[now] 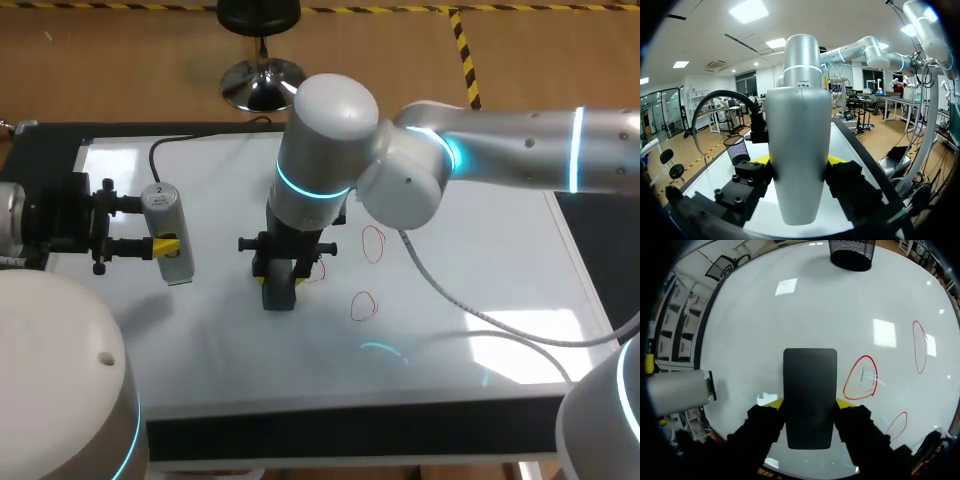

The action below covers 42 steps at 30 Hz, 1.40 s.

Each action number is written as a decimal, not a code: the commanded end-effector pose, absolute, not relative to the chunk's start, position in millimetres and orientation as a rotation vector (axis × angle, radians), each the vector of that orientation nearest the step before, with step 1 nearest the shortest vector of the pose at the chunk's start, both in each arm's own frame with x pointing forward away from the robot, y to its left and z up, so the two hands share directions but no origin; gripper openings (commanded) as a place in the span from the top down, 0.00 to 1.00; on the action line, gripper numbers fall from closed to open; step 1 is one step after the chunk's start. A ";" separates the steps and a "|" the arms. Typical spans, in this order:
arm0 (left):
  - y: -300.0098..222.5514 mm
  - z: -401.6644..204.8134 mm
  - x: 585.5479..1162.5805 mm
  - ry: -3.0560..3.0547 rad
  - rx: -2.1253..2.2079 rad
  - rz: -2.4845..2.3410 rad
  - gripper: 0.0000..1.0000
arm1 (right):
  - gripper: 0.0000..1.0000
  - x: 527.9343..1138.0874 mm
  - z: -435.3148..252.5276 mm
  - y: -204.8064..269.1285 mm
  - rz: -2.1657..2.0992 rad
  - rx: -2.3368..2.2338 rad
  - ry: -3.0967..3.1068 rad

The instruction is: Pick up the inspection probe, press it on each red-marked spot on the whiteboard one by one, put down the probe, pick up the eraser, and wipe off all the red marks.

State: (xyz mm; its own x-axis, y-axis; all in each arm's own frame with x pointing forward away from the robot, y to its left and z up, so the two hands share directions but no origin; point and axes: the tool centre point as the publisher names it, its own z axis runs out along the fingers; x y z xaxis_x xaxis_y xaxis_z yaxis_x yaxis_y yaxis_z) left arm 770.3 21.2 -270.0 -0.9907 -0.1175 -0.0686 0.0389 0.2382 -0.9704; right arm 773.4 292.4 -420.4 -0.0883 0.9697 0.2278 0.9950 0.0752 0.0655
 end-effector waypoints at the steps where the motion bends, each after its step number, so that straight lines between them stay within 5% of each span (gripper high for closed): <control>1: 21.0 -268.5 769.0 2.366 -0.077 -1.860 1.00 | 1.00 773.8 -427.7 276.4 -0.320 -2.048 -2.200; 42: 21.0 -268.5 769.0 2.366 -0.077 -1.860 1.00 | 1.00 788.0 -396.2 219.1 -0.303 -2.278 -2.170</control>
State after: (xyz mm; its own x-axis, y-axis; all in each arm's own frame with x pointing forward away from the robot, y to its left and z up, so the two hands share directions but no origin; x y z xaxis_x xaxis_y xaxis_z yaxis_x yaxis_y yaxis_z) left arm 770.3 21.2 -270.0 -0.9907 -0.1176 -0.0686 0.0390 0.2382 -0.9704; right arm 795.9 223.0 -410.8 0.0395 0.9908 0.1291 0.9904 -0.0560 0.1267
